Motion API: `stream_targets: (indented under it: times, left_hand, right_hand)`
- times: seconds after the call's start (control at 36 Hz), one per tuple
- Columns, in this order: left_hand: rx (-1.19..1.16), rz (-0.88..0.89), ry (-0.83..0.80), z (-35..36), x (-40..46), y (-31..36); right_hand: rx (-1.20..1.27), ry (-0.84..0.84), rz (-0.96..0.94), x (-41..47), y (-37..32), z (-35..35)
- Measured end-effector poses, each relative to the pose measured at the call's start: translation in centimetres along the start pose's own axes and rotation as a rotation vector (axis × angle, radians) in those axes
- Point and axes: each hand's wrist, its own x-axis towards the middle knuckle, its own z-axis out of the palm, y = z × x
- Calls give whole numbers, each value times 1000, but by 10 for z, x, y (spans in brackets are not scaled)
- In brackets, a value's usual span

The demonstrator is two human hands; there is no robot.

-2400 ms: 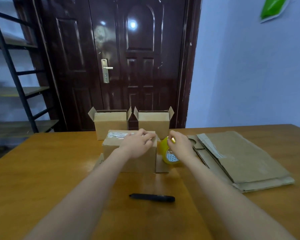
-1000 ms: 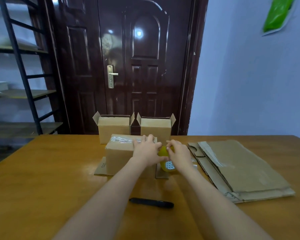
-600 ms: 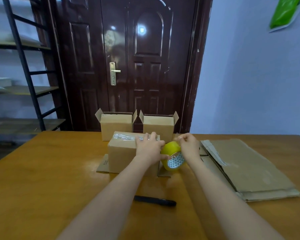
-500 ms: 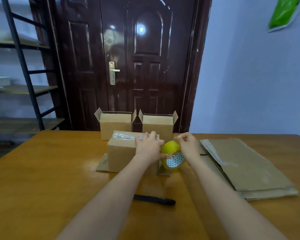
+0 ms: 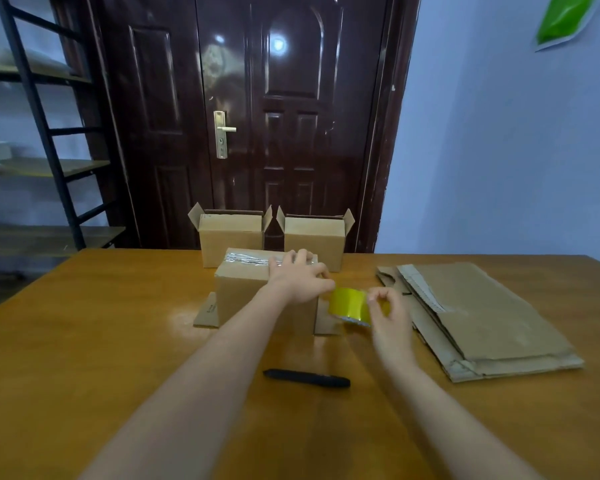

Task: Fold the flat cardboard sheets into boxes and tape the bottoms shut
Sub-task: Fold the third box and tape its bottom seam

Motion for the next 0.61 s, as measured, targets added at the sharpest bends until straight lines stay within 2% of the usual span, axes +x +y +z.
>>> stream_targets:
  times: [0.17, 0.33, 0.61]
  left_hand:
    - [18, 3, 12, 1, 2, 0]
    - [31, 12, 15, 3, 2, -1]
    - [74, 22, 13, 3, -2, -1]
  right_hand:
    - [-146, -97, -127, -45, 18, -6]
    - [-264, -214, -113, -59, 19, -10]
    - [-289, -146, -124, -70, 19, -17]
